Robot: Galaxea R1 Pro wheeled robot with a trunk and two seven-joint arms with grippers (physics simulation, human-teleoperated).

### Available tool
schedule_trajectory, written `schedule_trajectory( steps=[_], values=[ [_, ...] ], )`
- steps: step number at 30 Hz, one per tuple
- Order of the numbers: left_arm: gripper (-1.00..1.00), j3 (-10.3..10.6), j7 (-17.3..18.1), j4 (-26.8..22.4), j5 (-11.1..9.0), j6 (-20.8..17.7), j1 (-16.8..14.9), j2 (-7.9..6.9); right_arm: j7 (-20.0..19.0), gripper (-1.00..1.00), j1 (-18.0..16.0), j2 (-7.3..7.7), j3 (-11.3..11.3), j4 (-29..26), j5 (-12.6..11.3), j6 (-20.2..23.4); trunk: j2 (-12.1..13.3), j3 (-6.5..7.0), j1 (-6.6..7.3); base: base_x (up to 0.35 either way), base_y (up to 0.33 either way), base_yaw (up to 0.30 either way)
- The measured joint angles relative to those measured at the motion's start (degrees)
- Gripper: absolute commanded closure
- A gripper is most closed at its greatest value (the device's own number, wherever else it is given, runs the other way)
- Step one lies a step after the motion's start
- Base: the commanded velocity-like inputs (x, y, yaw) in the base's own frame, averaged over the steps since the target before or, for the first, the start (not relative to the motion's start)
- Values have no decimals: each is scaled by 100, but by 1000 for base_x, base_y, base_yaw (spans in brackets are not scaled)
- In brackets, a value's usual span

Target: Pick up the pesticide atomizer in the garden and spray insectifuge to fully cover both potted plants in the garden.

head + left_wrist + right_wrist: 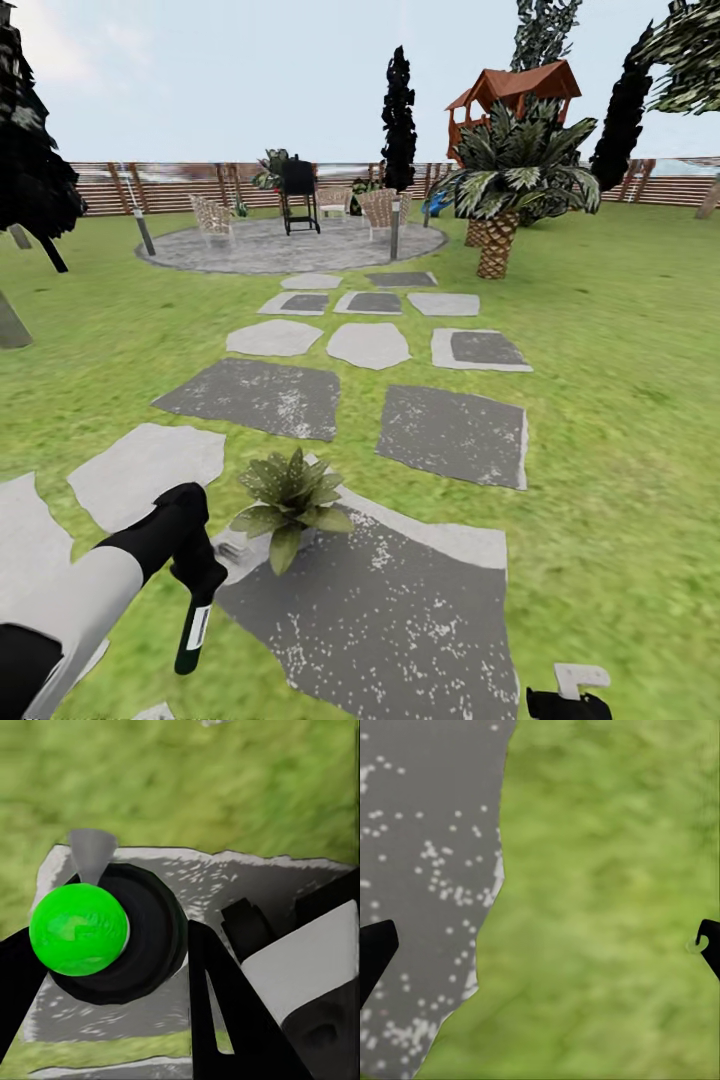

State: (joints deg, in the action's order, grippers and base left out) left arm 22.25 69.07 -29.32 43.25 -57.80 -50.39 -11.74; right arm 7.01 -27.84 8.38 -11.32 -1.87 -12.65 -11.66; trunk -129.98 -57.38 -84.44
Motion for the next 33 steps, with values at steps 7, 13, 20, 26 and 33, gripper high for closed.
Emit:
schedule_trajectory(
  steps=[7,13,20,26,33],
  values=[
    [100,-287,-38,124,-16,3,79,17,-5,-100,-3,10,-5,18,9,5,0,0,2,91,-119,2],
    [100,-300,-39,164,-23,3,92,28,-8,-100,-3,-3,-6,-1,3,8,0,0,2,221,-204,0],
    [100,-308,-39,166,-23,2,116,58,-2,-100,-1,-12,-6,-6,0,2,0,0,3,239,-197,71],
    [100,-305,-62,190,-18,2,272,37,1,-100,-2,-13,-6,-6,0,2,0,0,2,239,-180,246],
    [100,-300,-81,202,-7,9,568,-1,-8,-100,-1,-12,-6,-8,0,4,0,0,0,72,-36,39]
  ],
)
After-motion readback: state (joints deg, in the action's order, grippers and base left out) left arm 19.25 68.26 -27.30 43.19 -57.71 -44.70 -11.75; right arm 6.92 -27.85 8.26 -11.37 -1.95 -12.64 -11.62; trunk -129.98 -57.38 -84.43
